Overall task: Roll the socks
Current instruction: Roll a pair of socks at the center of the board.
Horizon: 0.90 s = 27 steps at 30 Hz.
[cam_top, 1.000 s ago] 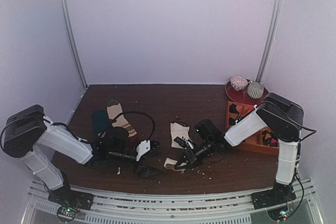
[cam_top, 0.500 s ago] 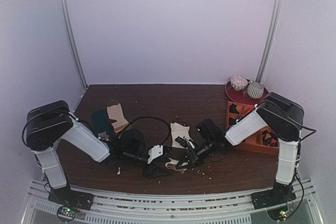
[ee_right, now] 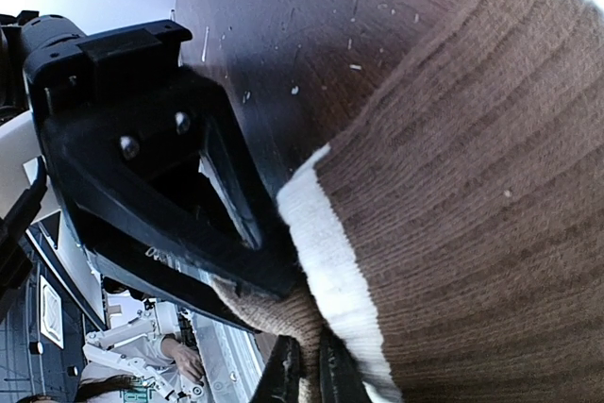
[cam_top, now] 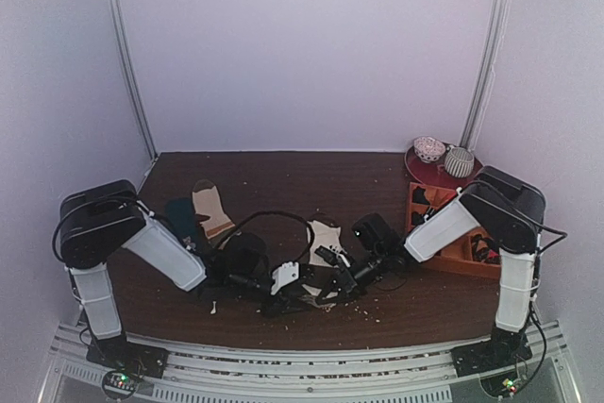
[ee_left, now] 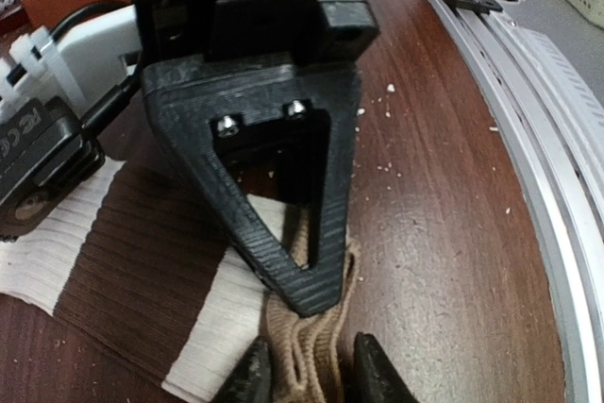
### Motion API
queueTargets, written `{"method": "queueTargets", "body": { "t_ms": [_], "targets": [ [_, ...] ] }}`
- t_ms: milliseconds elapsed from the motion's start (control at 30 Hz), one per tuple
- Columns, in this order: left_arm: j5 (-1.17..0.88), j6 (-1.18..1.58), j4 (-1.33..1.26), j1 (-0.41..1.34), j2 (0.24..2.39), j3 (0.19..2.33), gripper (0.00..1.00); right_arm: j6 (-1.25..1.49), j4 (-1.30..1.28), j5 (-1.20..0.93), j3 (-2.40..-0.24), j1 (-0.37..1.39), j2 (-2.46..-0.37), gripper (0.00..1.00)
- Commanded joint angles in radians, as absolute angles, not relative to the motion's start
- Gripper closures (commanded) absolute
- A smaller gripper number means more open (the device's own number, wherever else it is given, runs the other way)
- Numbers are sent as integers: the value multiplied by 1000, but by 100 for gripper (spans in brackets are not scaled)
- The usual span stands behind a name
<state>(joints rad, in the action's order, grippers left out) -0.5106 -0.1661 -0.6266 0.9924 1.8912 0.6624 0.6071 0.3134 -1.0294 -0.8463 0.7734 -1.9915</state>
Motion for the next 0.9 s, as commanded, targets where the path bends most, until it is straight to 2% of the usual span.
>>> {"method": "queueTargets", "body": {
  "t_ms": [0, 100, 233, 400, 533, 667, 867],
  "targets": [
    [-543, -154, -644, 998, 1929, 694, 82, 602, 180, -910, -796, 763, -2052, 100],
    [-556, -136, -634, 997, 1943, 696, 100, 604, 185, -911, -794, 762, -2048, 99],
    [-536, -94, -648, 997, 1947, 671, 100, 600, 204, -920, -794, 763, -2031, 96],
    [-508, 35, -542, 994, 1912, 672, 100, 522, 218, -901, -808, 760, -1886, 81],
    [-512, 164, -341, 989, 1855, 719, 100, 419, 292, -780, -765, 756, -1663, 74],
    [-585, 293, -222, 959, 1831, 750, 100, 326, 456, -653, -634, 773, -1494, 67],
    [-693, 404, -161, 916, 1872, 796, 100, 35, 556, -463, -502, 909, -1406, 63]
  ]
}}
